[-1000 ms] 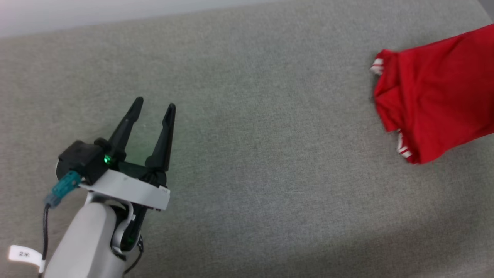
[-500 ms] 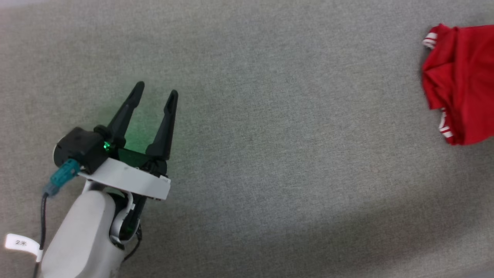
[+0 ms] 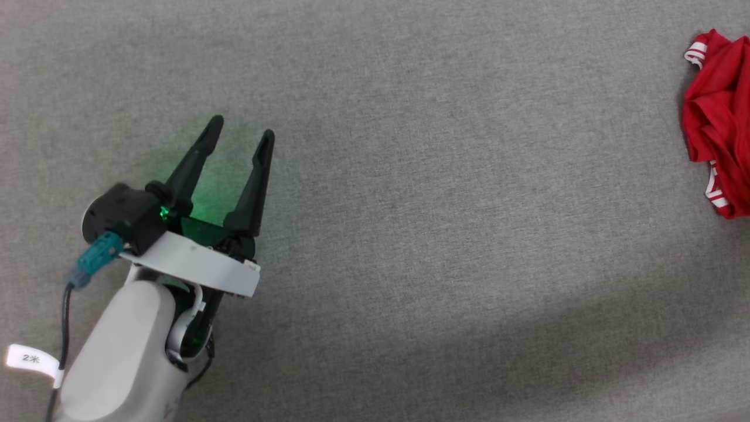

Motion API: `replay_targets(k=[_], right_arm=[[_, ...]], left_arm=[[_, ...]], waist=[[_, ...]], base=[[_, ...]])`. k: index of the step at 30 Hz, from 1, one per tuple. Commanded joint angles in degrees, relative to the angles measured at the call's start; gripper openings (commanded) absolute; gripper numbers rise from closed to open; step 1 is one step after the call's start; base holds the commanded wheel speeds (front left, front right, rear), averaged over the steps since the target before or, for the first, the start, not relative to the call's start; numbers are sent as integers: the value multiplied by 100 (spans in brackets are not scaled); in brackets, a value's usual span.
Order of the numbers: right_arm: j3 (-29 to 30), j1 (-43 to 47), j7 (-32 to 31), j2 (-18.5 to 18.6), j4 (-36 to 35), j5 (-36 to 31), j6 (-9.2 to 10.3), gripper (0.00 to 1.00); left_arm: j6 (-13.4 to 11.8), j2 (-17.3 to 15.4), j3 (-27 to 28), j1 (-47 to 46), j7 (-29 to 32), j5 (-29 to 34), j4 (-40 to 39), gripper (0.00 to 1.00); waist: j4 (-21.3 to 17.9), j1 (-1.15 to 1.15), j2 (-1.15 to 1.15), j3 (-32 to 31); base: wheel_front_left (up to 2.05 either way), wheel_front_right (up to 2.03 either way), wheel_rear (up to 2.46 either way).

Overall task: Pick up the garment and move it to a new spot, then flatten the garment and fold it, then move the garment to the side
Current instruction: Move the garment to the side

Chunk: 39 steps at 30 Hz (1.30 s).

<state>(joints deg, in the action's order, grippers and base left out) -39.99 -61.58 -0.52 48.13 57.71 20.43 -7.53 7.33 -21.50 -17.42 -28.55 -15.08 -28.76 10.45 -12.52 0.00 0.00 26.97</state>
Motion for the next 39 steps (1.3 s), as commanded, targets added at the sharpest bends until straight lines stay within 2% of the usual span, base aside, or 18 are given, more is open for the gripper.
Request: replay_targets(k=[1, 5, 7, 9, 10, 11, 12, 15, 28, 39], right_arm=[[72, -60, 74, -60, 89, -77, 8, 22], [249, -128, 241, -221, 355, -295, 8, 43], [335, -137, 311, -286, 474, -382, 8, 43], [406, -169, 402, -333, 568, -506, 8, 50], [441, -194, 463, -349, 603, -585, 8, 64], [479, -217, 514, -368, 646, -646, 8, 73], [532, -231, 553, -399, 689, -659, 8, 88], [639, -255, 628, -485, 800, -791, 8, 99], [1097, -68, 1236, -860, 1105, -826, 8, 100], [1520, 654, 1563, -1499, 908, -523, 8, 100]], left_arm=[[23, -10, -2, -63, -1, -22, 14, 100], [23, -15, -3, -68, -2, -35, 28, 100], [23, -17, -3, -66, -2, -34, 33, 100], [23, -16, -3, -66, -3, -34, 44, 100], [23, -18, -2, -62, -3, -35, 50, 100], [22, -15, -1, -57, -3, -35, 52, 100], [22, -8, -3, -49, -3, -36, 58, 100], [20, 8, 2, -4, -4, -41, 72, 100], [-4, 110, 156, 324, -5, -69, 74, 100], [-6, 267, 490, 936, -5, -62, 151, 100]], waist=[[9, 0, 0, -2], [12, 0, 0, -16], [8, 0, 0, -29], [6, 0, 0, -45], [4, 0, 0, -57], [4, 0, 0, -72], [5, 0, 0, -93], [11, 0, 0, -174], [148, 0, 0, -723], [475, 0, 0, -1516]], base=[[0, 0, 0], [0, 0, 0], [0, 0, 0], [0, 0, 0], [0, 0, 0], [0, 0, 0], [0, 0, 0], [0, 0, 0], [0, 0, 0], [0, 0, 0]])
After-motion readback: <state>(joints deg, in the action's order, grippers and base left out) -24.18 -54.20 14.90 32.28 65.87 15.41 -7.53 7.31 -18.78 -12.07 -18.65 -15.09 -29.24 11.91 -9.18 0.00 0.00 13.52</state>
